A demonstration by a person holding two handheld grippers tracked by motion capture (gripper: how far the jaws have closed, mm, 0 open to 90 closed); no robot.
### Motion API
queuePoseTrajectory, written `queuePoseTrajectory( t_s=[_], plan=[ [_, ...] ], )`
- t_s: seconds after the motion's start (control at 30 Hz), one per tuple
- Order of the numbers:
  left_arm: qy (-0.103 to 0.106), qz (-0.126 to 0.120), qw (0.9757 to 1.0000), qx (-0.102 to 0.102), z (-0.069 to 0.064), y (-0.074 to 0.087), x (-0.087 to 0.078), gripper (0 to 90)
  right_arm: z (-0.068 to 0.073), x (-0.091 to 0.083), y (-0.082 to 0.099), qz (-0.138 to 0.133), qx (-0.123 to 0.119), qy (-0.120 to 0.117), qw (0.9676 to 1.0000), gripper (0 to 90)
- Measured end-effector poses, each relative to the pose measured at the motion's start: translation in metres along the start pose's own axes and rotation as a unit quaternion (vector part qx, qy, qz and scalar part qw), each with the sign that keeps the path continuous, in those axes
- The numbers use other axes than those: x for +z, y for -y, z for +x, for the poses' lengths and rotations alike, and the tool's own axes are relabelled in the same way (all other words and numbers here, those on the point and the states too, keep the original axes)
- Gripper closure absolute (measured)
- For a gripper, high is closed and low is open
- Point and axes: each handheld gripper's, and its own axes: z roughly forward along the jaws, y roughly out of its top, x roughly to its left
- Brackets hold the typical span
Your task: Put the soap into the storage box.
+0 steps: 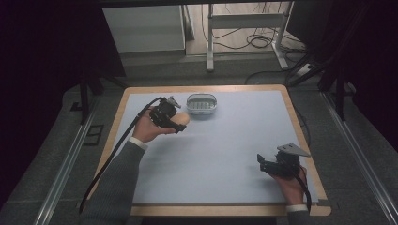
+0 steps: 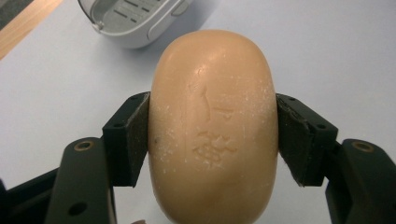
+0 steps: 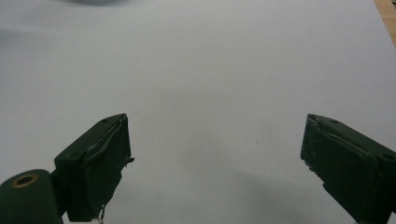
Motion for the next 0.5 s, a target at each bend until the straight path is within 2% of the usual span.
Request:
queuePoseTrajectory(
  t_s=[0.5],
  plan=[
    [0.005,0.003,1.0,-0.004,0.008,-0.014,0.009,32.9,-0.001,0.0,-0.001,-0.001,0.001,0.0,1.0,8.4]
  ],
)
